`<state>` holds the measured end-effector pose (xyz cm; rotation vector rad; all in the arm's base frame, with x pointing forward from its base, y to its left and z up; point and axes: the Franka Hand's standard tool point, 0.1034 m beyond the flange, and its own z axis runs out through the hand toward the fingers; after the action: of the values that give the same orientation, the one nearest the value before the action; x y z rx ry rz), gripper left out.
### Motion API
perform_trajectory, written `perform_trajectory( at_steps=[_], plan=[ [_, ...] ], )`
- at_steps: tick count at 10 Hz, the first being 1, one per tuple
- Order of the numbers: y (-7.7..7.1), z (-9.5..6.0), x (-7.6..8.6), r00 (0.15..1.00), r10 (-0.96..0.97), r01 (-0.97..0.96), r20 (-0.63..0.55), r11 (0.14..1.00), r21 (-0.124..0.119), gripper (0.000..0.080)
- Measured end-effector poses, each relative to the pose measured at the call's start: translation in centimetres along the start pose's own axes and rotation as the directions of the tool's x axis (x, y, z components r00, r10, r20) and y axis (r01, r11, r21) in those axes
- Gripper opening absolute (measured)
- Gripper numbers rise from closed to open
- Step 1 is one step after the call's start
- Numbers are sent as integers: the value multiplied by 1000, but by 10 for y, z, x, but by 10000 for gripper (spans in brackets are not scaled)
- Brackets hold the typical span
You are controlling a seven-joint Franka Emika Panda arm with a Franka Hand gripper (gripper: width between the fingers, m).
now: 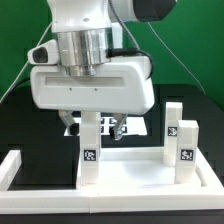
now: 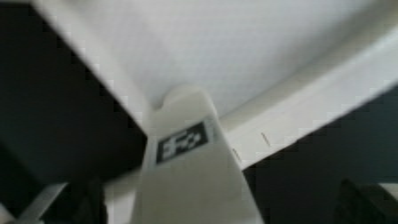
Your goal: Assemble desk
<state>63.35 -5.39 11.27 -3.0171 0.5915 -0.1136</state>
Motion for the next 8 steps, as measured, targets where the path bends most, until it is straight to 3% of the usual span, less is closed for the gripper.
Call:
perform_trajectory(
  at_steps=[2, 3, 4, 5, 6, 8],
  plan=[
    [1, 1, 0, 999, 42, -42, 1, 999, -1, 649],
    [1, 1, 0, 999, 45, -45, 1, 999, -1, 553],
    [1, 1, 0, 991, 134, -134, 2, 991, 0, 553],
    [1, 1, -1, 981, 192, -192, 3, 981, 0, 371],
    [2, 1, -1, 962, 274, -274, 5, 962, -2, 290],
    [3, 1, -3, 815, 579, -579, 15, 815, -11, 290]
  ],
)
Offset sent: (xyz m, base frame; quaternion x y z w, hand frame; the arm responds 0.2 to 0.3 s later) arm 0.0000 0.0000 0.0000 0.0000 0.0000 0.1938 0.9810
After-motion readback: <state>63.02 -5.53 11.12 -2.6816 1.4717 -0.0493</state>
